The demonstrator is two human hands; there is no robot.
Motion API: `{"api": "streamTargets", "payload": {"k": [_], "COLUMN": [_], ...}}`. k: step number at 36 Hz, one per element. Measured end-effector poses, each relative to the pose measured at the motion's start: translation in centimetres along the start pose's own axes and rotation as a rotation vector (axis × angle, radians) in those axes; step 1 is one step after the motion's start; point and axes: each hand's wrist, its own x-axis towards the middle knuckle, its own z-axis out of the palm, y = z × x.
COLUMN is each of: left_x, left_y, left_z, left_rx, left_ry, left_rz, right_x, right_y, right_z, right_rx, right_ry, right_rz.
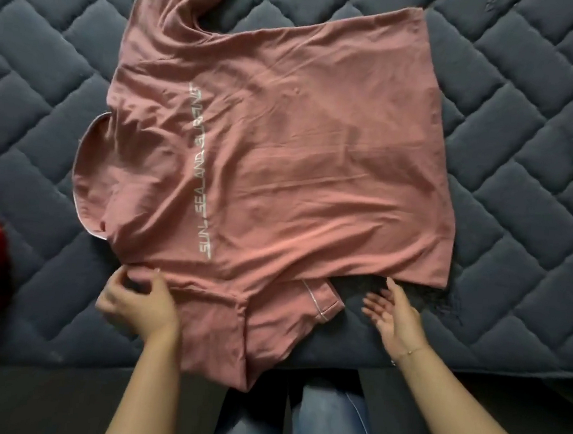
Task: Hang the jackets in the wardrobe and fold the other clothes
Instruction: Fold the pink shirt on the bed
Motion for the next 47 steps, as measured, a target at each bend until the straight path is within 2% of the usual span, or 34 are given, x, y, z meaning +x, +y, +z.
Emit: {"api": "streamTargets", "payload": {"k": [2, 3, 4, 6, 9, 10, 12, 14, 16, 19, 23, 29, 32, 34, 37, 41, 44, 47], "left_x": [1.2, 1.7, 1.9, 1.9, 1.5, 1.8, 2.4, 2.5, 2.2, 1.6, 1.2, 1.9, 2.5, 3.0, 4.0, 5.6, 7.0, 8.4], "left_y": [-2.6, -3.5, -4.2, -5.3, -5.5, -5.5, -5.9, -7.0, -8.4, -9.8, -9.6, -9.2, -8.0, -6.5, -3.2, 3.0, 7.8, 11.3], "left_z": [-1.0, -1.3, -1.6, -1.8, -1.9, -2.1, -3.0, -4.2, -5.2, -5.4, -4.8, -5.2, -6.8, -7.7, -8.8, -9.1, -7.7, -5.5], "left_rx": [0.028, 0.056, 0.099, 0.130, 0.005, -0.075, -0.274, -0.347, -0.195, 0.036, 0.112, 0.217, 0.106, -0.078, -0.327, -0.665, -0.716, -0.752], "left_ry": [-0.112, -0.218, -0.312, -0.434, -0.536, -0.542, -0.540, -0.472, -0.462, -0.543, -0.613, -0.901, -0.960, -0.972, -1.035, -0.985, -0.920, -0.921], "left_rz": [-0.300, -0.386, -0.402, -0.297, -0.167, -0.190, -0.347, -0.425, -0.349, -0.219, -0.133, -0.199, -0.322, -0.451, -0.512, -0.682, -0.623, -0.585], "right_x": [0.5, 0.8, 1.1, 1.6, 1.9, 1.9, 1.7, 1.2, 0.8, 1.2, 2.0, 0.9, 0.1, -0.6, -1.9, -3.2, -3.1, -1.7], "right_y": [-0.3, -0.6, -1.1, -2.0, -2.9, -3.1, -3.1, -2.7, -2.3, -2.3, -2.2, -1.9, -2.8, -4.1, -7.0, -11.7, -15.0, -17.5], "right_z": [0.5, 0.8, 1.1, 1.5, 1.2, 0.7, -0.8, -2.2, -3.0, -3.1, -2.9, -3.8, -4.2, -4.1, -3.3, -1.5, 0.5, 3.1], "right_rx": [0.154, 0.223, 0.275, 0.316, 0.343, 0.354, 0.361, 0.330, 0.296, 0.277, 0.296, 0.198, 0.228, 0.263, 0.292, 0.338, 0.331, 0.282], "right_ry": [-0.039, -0.061, -0.073, -0.062, 0.034, 0.076, 0.135, 0.154, 0.133, 0.107, 0.109, 0.098, 0.079, 0.047, -0.002, -0.068, -0.117, -0.176], "right_rz": [-0.004, -0.026, -0.048, -0.095, -0.190, -0.207, -0.222, -0.227, -0.221, -0.182, -0.177, -0.196, -0.163, -0.151, -0.156, -0.180, -0.180, -0.167]}}
